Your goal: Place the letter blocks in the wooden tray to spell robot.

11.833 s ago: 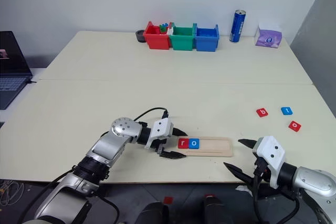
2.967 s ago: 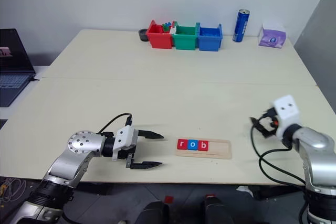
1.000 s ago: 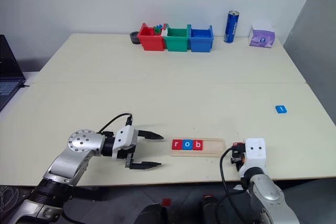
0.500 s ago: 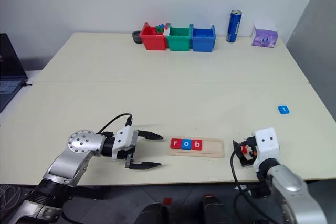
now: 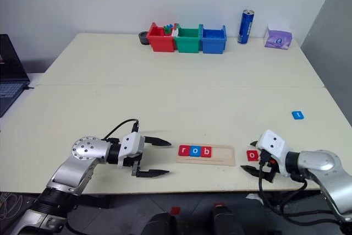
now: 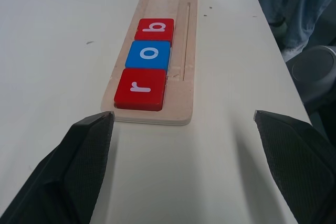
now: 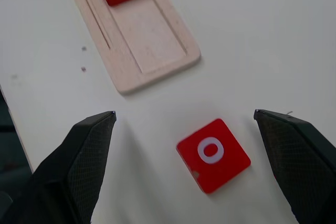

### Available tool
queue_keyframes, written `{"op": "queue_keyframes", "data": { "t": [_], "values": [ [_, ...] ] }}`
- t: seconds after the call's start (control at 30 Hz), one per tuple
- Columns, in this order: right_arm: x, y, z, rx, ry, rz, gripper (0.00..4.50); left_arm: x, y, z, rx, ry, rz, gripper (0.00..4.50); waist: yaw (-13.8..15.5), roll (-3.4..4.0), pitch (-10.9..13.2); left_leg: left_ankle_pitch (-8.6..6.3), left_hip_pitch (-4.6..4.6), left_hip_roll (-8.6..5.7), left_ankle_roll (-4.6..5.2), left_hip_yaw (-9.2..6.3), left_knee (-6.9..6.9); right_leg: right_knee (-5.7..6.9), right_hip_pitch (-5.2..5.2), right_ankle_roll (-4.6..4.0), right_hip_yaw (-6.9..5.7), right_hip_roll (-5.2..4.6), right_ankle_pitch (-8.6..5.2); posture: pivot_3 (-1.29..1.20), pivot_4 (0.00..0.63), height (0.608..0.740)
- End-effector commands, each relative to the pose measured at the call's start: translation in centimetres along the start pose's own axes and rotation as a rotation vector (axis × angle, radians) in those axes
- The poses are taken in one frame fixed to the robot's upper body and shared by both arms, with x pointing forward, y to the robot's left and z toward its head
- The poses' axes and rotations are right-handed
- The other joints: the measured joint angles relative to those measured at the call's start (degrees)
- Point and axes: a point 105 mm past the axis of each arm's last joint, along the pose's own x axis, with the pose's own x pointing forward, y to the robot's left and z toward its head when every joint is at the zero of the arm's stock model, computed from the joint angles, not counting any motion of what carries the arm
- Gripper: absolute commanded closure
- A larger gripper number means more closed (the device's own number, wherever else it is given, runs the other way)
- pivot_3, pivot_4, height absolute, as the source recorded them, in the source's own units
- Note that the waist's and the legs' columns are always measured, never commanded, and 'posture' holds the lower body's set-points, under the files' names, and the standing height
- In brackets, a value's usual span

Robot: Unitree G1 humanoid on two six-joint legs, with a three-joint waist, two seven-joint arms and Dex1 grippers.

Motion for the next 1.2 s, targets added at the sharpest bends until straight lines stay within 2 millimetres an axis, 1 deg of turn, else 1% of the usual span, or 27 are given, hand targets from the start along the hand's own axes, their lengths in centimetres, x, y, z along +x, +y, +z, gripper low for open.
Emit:
{"op": "queue_keyframes", "data": {
  "t": [0.03,0.17,0.23,0.27,0.3,0.5,0.53,0.57,0.63,0.73,0.8,0.9,1.03,1.1,1.2],
  "values": [
    [-0.2,-0.8,0.1,-0.056,0.013,0.028,0.02,0.2,0.3,0.8,0.041,-0.016,0.004,0.0,0.0,0.0,0.0,0.0,0.0,0.0,0.0,0.0,0.0,0.0,0.0,0.0,0.0,0.0,0.0,0.0,0.15,0.74],
    [0.1,-0.9,-0.6,-0.051,0.038,0.08,0.02,0.3,0.3,0.9,0.044,-0.018,0.006,0.0,0.1,0.01,0.0,0.0,0.0,0.01,0.0,-0.01,0.01,0.01,0.0,0.0,0.0,-0.01,0.0,0.0,0.15,0.74],
    [0.3,-1.1,-0.4,-0.025,0.023,0.09,0.39,0.3,0.3,1.0,0.043,-0.019,0.007,0.0,0.1,0.02,0.0,0.0,0.0,0.02,0.0,-0.02,0.01,0.02,0.0,-0.01,0.0,-0.01,0.0,0.0,0.15,0.74],
    [0.5,-1.3,-0.4,-0.021,0.021,0.091,0.63,0.3,0.3,1.0,0.043,-0.019,0.008,0.0,0.1,0.02,0.0,0.0,0.0,0.02,0.0,-0.02,0.0,0.03,0.0,-0.01,0.01,-0.01,0.0,0.0,0.15,0.74],
    [0.6,-1.4,-0.5,-0.021,0.023,0.092,1.04,0.3,0.3,1.0,0.043,-0.018,0.009,0.0,0.1,0.02,0.0,0.0,0.01,0.02,0.0,-0.01,0.01,0.03,0.0,-0.01,0.0,0.0,0.01,0.0,0.15,0.74],
    [1.0,-1.8,-0.4,-0.015,0.017,0.098,2.99,0.1,0.5,1.1,0.041,-0.012,0.014,0.0,0.3,0.02,0.0,0.0,0.0,0.03,0.0,-0.02,0.02,0.03,0.0,-0.01,0.0,-0.01,0.01,0.0,0.15,0.74],
    [0.9,-1.8,-0.3,-0.019,0.016,0.099,3.14,0.1,0.5,1.1,0.041,-0.011,0.015,0.0,0.4,0.02,0.0,0.0,0.0,0.03,0.0,-0.02,0.02,0.03,0.0,-0.01,0.0,-0.01,0.01,0.0,0.15,0.74],
    [0.7,-1.9,-0.1,-0.024,0.012,0.1,3.13,0.1,0.6,1.2,0.041,-0.01,0.017,0.0,0.4,0.02,0.0,0.0,0.0,0.03,0.0,-0.02,0.02,0.03,0.0,-0.01,-0.01,-0.02,0.01,0.0,0.15,0.74],
    [0.1,-1.7,1.1,-0.028,-0.022,0.108,3.13,-0.1,0.6,1.1,0.039,-0.005,0.021,0.0,0.5,0.04,0.0,0.0,0.0,0.03,0.0,-0.02,0.02,0.03,0.0,-0.01,-0.01,-0.02,0.01,0.0,0.15,0.74],
    [-0.3,-0.7,3.7,-0.052,-0.085,0.147,3.13,-0.4,0.6,1.0,0.037,0.002,0.027,0.0,0.5,0.09,0.1,0.0,0.01,0.04,0.0,-0.06,0.02,0.05,-0.01,-0.01,0.0,-0.02,0.01,0.0,0.15,0.74],
    [0.0,0.2,5.1,-0.079,-0.116,0.172,3.13,-0.5,0.5,0.9,0.037,0.004,0.029,0.0,0.5,0.09,0.1,0.0,0.01,0.05,0.0,-0.1,0.02,0.06,-0.01,-0.01,-0.01,-0.01,0.01,0.0,0.15,0.74],
    [0.9,1.1,6.5,-0.112,-0.134,0.191,3.13,-0.5,0.5,0.8,0.037,0.006,0.03,0.0,0.5,0.08,0.1,0.0,0.0,0.05,0.0,-0.12,0.03,0.06,-0.01,-0.01,-0.04,-0.01,0.01,0.0,0.15,0.74],
    [2.4,1.6,7.2,-0.14,-0.132,0.203,3.13,-0.4,0.5,0.8,0.039,0.007,0.029,0.0,0.7,0.09,0.1,0.0,0.0,0.05,0.0,-0.09,0.03,0.05,0.0,0.0,-0.06,-0.02,0.01,0.0,0.15,0.74],
    [3.3,1.4,7.4,-0.158,-0.123,0.194,3.13,-0.4,0.5,0.8,0.04,0.006,0.029,0.0,0.8,0.09,0.1,0.0,-0.01,0.04,0.0,-0.08,0.03,0.04,-0.02,-0.01,-0.06,-0.02,0.01,0.0,0.15,0.74],
    [4.1,1.5,7.3,-0.172,-0.111,0.212,3.13,-0.4,0.4,0.8,0.041,0.006,0.03,0.0,0.8,0.09,0.1,0.0,-0.03,0.04,0.0,-0.08,0.04,0.04,-0.02,-0.01,-0.07,-0.04,0.01,0.0,0.15,0.74]
  ]
}}
